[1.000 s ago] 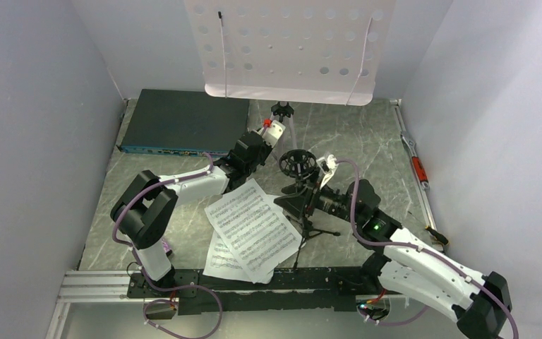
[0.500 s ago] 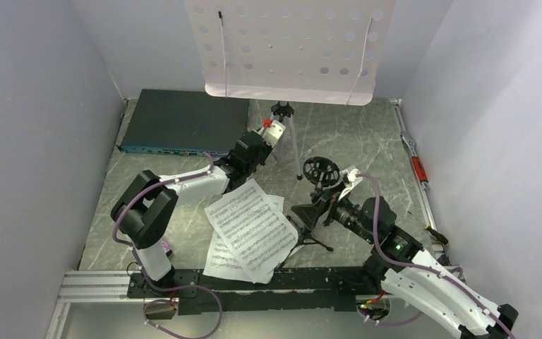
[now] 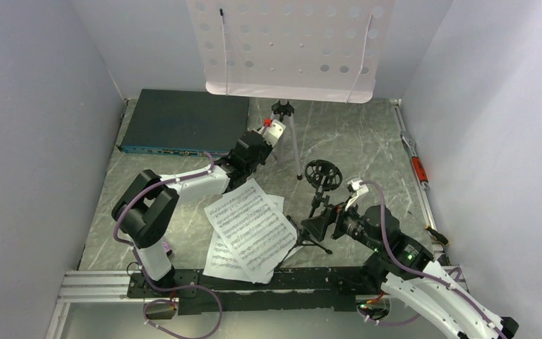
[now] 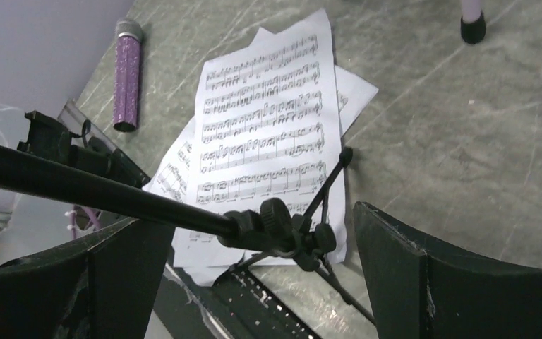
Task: Set up the instrument practice props
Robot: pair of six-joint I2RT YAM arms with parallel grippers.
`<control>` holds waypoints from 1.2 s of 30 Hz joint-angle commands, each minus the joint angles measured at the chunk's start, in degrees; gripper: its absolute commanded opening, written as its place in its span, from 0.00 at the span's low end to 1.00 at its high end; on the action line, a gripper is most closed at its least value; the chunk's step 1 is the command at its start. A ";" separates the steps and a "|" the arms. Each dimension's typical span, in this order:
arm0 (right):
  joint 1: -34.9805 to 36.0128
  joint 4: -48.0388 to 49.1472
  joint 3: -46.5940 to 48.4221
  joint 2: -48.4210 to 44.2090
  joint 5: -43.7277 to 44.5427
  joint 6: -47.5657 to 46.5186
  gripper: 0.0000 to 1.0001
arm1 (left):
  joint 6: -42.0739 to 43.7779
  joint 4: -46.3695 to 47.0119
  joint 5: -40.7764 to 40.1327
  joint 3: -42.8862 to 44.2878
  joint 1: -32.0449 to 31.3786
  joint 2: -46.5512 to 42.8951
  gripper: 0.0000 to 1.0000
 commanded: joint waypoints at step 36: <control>0.25 -16.78 9.24 -3.78 -3.85 8.27 1.00 | 0.39 -13.17 1.53 -1.26 -1.11 5.29 0.03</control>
